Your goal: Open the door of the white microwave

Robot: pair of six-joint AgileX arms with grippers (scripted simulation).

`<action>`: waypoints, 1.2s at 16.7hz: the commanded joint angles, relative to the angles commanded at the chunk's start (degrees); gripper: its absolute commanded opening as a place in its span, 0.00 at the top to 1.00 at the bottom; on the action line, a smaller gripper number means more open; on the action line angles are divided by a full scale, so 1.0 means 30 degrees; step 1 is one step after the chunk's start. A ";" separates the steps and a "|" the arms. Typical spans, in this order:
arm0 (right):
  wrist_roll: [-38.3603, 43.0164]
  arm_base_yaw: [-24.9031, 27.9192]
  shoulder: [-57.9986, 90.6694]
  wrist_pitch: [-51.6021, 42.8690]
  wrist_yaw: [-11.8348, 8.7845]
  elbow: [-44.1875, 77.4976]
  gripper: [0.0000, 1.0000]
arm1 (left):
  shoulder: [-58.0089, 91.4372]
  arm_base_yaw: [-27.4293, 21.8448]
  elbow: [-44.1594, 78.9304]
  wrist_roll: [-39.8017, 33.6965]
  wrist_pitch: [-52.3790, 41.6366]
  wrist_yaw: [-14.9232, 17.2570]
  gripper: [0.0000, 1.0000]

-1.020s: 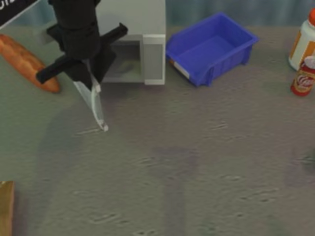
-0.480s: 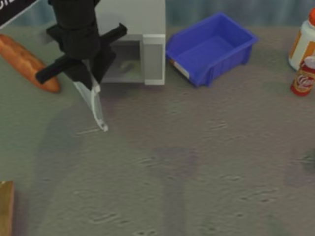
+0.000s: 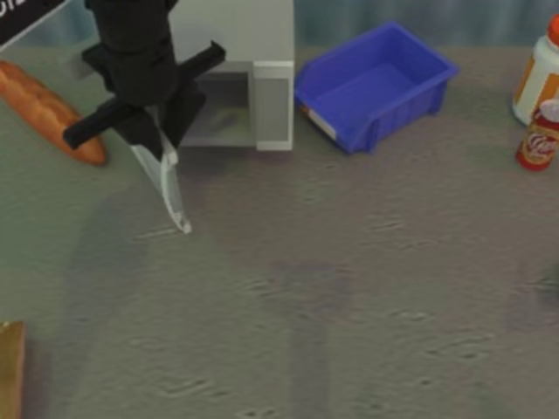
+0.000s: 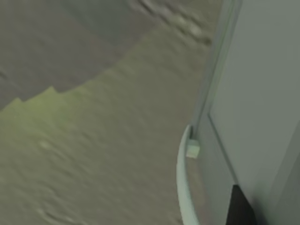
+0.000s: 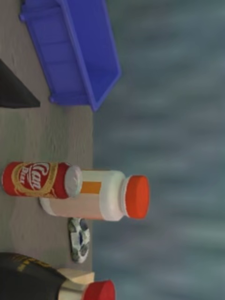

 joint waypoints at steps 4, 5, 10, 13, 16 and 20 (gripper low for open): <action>0.0000 0.0000 0.0000 0.0000 0.0000 0.0000 0.00 | 0.0000 0.0000 0.0000 0.0000 0.0000 0.0000 1.00; 0.0000 0.0000 0.0000 0.0000 0.0000 0.0000 0.00 | 0.0000 0.0000 0.0000 0.0000 0.0000 0.0000 1.00; 0.0000 0.0000 0.0000 0.0000 0.0000 0.0000 0.00 | -0.0314 0.0073 -0.0457 0.0747 0.0162 -0.0009 1.00; 0.0000 0.0000 0.0000 0.0000 0.0000 0.0000 0.00 | -0.0911 0.0412 -0.1414 0.2657 0.0475 -0.0035 1.00; 0.0000 0.0000 0.0000 0.0000 0.0000 0.0000 0.00 | -0.1428 0.0738 -0.2204 0.4202 0.0751 -0.0014 1.00; 0.0000 0.0000 0.0000 0.0000 0.0000 0.0000 0.00 | -0.1501 0.0777 -0.2295 0.4362 0.0794 -0.0012 1.00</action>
